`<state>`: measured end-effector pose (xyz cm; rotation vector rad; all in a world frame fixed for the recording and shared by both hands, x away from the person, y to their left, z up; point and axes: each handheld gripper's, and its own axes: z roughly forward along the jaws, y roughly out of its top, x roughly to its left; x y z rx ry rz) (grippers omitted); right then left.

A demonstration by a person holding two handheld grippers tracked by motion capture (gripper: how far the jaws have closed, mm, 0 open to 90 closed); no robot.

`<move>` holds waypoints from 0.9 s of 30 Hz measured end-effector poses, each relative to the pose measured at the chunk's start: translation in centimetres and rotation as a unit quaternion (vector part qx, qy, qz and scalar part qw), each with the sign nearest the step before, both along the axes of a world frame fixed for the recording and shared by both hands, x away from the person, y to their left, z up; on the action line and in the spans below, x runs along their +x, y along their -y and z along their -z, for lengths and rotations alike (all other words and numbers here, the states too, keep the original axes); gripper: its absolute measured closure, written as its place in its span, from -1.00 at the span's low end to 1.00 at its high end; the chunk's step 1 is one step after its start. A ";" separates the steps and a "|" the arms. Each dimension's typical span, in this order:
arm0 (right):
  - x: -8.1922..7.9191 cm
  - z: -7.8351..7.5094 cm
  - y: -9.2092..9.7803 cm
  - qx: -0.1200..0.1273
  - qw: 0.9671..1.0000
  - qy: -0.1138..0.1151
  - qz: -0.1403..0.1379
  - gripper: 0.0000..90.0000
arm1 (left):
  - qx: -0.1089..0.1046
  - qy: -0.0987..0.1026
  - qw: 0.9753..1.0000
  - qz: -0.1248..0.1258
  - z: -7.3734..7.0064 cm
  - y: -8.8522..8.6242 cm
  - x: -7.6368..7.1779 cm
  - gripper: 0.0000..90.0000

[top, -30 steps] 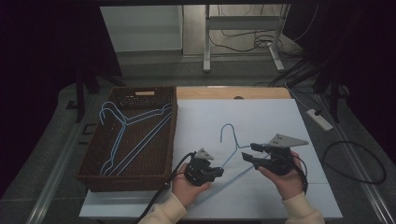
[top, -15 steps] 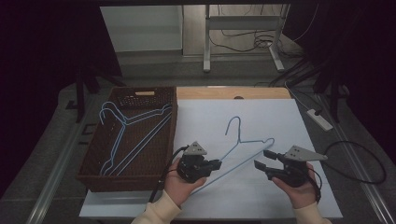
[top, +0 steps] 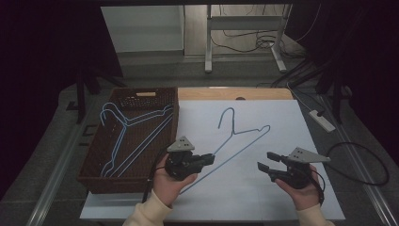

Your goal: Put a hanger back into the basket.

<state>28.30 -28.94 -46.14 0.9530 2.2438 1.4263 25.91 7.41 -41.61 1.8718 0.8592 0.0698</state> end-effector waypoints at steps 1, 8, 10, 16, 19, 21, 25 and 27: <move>0.1 0.2 0.0 -0.002 1.000 -0.003 0.000 -0.08 | -0.002 0.003 1.000 -0.001 -0.3 -0.4 -0.1 0.92; 0.4 0.7 0.1 -0.007 1.000 -0.014 0.002 -0.10 | -0.017 0.021 1.000 -0.015 -1.6 -3.3 -0.2 0.92; 0.5 0.9 0.2 -0.009 1.000 -0.017 0.002 -0.10 | -0.019 0.030 0.999 -0.027 -2.1 -4.4 -0.2 0.92; 0.6 1.2 0.2 -0.017 1.000 -0.024 0.004 -0.11 | -0.029 0.043 0.997 -0.054 -3.1 -7.6 -0.2 0.92; 0.7 1.3 0.2 -0.022 0.999 -0.026 0.004 -0.12 | -0.029 0.049 0.996 -0.072 -3.5 -9.5 -0.3 0.92; 0.7 1.4 0.2 -0.023 0.999 -0.027 0.005 -0.12 | -0.032 0.051 0.995 -0.084 -3.7 -10.8 -0.3 0.92; 0.8 1.5 0.1 -0.027 0.999 -0.032 0.006 -0.12 | -0.042 0.059 0.991 -0.116 -4.2 -13.9 -0.5 0.92; 0.8 1.6 0.0 -0.029 0.999 -0.032 0.005 -0.13 | -0.044 0.064 0.988 -0.133 -4.5 -15.4 -0.7 0.92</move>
